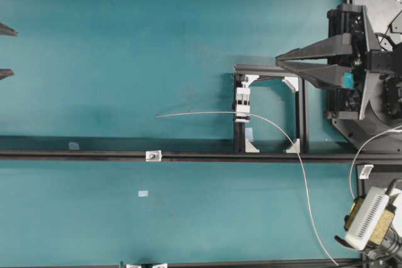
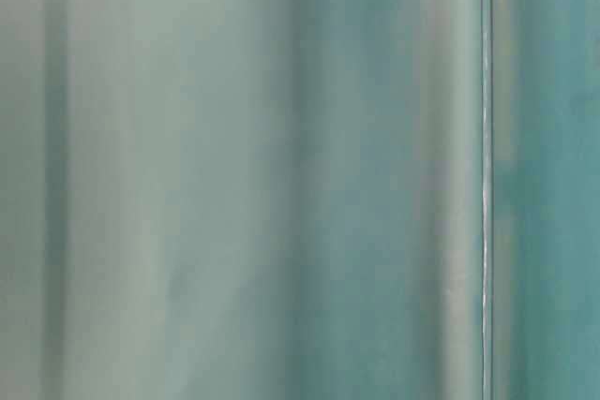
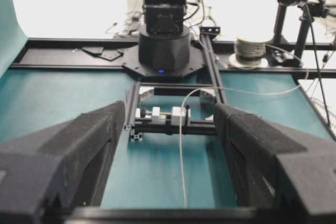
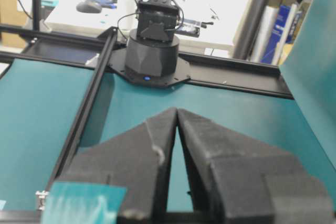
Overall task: Insert the wire into the hole on the right side and pull it with the left arm.
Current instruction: 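Move the right gripper left over the white wire near the bracket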
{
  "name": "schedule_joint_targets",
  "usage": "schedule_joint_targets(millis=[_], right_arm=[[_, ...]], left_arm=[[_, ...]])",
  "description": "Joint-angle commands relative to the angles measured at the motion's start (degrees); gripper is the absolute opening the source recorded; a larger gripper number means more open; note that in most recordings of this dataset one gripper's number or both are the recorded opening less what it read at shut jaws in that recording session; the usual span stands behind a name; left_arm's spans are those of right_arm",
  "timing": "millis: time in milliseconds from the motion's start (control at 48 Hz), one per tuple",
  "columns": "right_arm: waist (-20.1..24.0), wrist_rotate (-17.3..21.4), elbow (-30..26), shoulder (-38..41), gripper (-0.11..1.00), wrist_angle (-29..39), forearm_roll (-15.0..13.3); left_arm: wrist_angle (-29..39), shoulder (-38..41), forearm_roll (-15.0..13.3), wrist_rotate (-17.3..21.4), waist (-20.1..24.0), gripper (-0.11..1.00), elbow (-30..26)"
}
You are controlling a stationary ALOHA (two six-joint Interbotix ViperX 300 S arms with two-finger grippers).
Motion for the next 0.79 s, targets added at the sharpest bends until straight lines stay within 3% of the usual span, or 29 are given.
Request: schedule_joint_targets(millis=[0,42,167,250,396,542,646,771], right_arm=[[0.44,0.88,0.18,0.70,0.24,-0.35,0.09],[0.35,1.05,0.97,0.97,0.22,-0.70,0.44],[-0.79,2.72,3.08,2.55,0.02,-1.67,0.79],[-1.32,4.48,4.13,4.04,0.01,-2.55,0.88],[-1.58,6.59,4.66,7.03,0.01,-4.48,0.88],[-1.49,6.94,4.04,9.49,0.02,-4.83,0.88],[-1.58,6.94,3.69,11.25,0.18,-4.92,0.88],[-1.49,6.94,3.52,12.83,0.54,-5.27,0.88]], left_arm=[[-0.44,0.53,-1.76,-0.44,-0.18,0.24,1.23],[-0.62,0.53,-1.85,-0.70,-0.18,0.22,1.76],[-1.67,0.62,-1.76,-2.29,-0.18,-0.01,3.34],[-2.46,0.70,-1.76,-3.08,-0.18,-0.03,4.13],[-2.55,0.79,-1.85,-3.08,-0.18,0.19,5.19],[-2.55,2.64,-1.85,-3.08,-0.09,0.60,5.71],[-2.55,6.33,-1.76,-3.08,0.00,0.63,5.01],[-2.64,11.78,-1.85,-3.08,0.70,0.65,3.60]])
